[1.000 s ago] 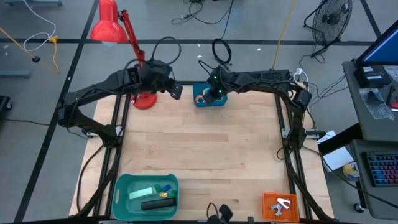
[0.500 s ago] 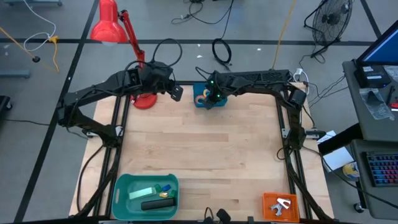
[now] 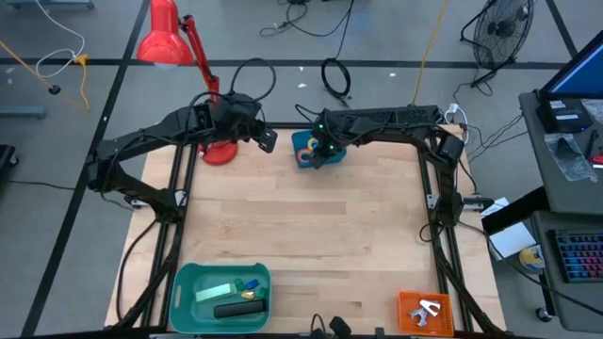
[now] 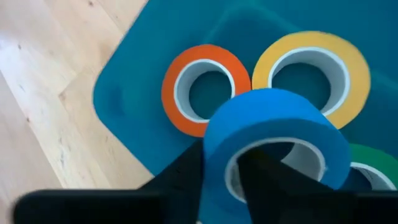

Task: Pick and place Stapler, Stapler remover, tape
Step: Put the blue tape into the blue bin, then adjust the tapes on the bin

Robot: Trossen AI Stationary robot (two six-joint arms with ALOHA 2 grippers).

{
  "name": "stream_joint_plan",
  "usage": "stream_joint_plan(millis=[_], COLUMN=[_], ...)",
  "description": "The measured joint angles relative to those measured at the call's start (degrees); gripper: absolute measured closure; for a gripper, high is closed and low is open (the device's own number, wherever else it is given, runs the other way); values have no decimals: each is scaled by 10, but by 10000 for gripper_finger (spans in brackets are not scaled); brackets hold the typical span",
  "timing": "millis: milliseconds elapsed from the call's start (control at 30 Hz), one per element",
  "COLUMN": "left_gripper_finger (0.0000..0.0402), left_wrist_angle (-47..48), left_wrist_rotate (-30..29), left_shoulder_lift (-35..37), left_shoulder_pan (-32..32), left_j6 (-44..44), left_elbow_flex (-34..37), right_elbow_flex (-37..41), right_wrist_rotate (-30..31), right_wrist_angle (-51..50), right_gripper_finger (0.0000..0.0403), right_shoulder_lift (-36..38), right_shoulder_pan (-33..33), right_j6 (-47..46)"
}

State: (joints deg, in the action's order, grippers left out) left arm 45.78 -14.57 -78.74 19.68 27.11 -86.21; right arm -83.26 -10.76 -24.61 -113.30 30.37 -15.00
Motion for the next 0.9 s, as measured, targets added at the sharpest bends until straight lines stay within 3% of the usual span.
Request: stream_joint_plan(millis=[167,333,700,900], left_gripper_finger=[396,391,378,378], left_wrist_angle=[0,0,0,-26], left_wrist_rotate=[-9,-10,-10,0], left_shoulder_lift=[0,0,0,-9], left_shoulder_pan=[-2,-2,-3,-8], left_j6=[0,0,1,2], left_elbow_flex=[0,0,0,24], right_elbow_flex=[1,-6,-89,-108], right_wrist_rotate=[0,0,3,47], right_wrist_angle=[-7,-19,-46,-56], right_gripper_finger=[252,214,236,275], right_shoulder_lift=[0,0,0,0], right_shoulder_pan=[0,0,8,8], right_j6=[4,3,22,27])
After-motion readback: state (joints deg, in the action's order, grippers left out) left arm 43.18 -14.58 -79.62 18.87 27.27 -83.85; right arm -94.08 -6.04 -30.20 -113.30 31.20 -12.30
